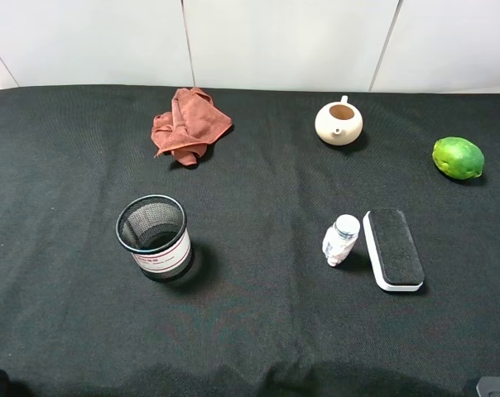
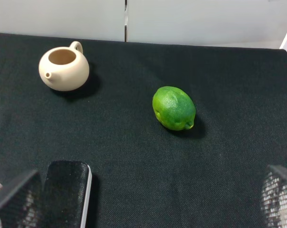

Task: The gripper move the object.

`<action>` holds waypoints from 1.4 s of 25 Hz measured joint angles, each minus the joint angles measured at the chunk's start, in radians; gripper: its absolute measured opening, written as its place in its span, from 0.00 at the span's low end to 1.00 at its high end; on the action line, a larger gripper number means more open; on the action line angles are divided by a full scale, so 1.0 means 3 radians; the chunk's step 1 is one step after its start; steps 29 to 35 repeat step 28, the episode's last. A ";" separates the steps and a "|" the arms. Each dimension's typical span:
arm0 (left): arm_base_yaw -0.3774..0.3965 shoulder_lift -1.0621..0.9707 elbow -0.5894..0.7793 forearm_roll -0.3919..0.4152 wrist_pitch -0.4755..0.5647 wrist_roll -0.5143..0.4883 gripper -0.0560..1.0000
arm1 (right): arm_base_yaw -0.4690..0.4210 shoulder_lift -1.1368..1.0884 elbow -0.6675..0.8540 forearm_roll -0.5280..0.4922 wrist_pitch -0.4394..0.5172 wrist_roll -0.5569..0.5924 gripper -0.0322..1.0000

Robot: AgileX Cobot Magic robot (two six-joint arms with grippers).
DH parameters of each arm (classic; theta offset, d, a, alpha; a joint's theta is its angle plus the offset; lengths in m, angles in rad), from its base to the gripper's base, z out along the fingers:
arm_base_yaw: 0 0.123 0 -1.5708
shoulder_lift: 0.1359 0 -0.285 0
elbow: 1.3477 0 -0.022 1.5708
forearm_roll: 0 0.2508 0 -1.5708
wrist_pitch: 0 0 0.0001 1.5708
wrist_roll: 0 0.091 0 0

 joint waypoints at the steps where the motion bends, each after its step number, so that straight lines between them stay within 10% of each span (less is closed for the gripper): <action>1: 0.0000 0.0000 0.0000 0.0000 0.0000 0.0003 0.98 | 0.0000 0.0000 0.0000 0.0000 0.0000 0.0000 0.70; 35: 0.0000 0.0000 0.0000 0.0003 0.0000 0.0018 0.98 | 0.0000 0.0000 0.0000 0.0000 0.0000 0.0000 0.70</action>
